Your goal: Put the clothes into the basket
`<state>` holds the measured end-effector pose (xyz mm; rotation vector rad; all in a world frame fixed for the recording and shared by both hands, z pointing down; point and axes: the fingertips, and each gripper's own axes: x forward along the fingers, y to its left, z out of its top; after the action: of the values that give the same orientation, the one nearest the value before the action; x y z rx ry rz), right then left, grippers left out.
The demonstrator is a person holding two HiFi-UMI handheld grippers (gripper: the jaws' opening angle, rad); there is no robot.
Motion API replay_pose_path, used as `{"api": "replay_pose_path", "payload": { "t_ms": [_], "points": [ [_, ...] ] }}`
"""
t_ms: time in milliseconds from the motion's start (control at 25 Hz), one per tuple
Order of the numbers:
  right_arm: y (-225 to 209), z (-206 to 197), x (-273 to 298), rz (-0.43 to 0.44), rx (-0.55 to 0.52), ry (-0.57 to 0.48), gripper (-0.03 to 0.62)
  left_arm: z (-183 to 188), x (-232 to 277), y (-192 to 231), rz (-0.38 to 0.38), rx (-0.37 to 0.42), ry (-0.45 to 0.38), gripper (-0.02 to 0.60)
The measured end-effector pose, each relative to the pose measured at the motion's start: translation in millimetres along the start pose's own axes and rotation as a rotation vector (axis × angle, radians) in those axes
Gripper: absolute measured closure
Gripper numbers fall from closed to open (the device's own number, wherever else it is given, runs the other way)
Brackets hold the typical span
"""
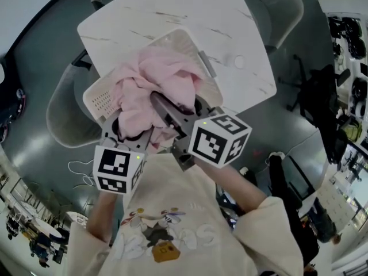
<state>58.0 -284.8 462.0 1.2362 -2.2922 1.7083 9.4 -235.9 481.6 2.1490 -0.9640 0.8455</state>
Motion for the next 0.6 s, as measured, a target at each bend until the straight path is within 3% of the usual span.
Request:
{"api": "replay_pose_path", "payload": {
  "t_ms": [160, 600],
  "points": [
    [-19.8, -5.7, 6.9, -0.062, 0.093, 0.007, 0.372, -10.1, 13.8, 5.6, 0.013, 0.006, 0.022, 0.339],
    [-58.1, -23.1, 23.0, -0.189, 0.126, 0.056, 0.356, -36.4, 44.0, 14.8, 0.026, -0.095, 0.064, 0.339]
  ]
}}
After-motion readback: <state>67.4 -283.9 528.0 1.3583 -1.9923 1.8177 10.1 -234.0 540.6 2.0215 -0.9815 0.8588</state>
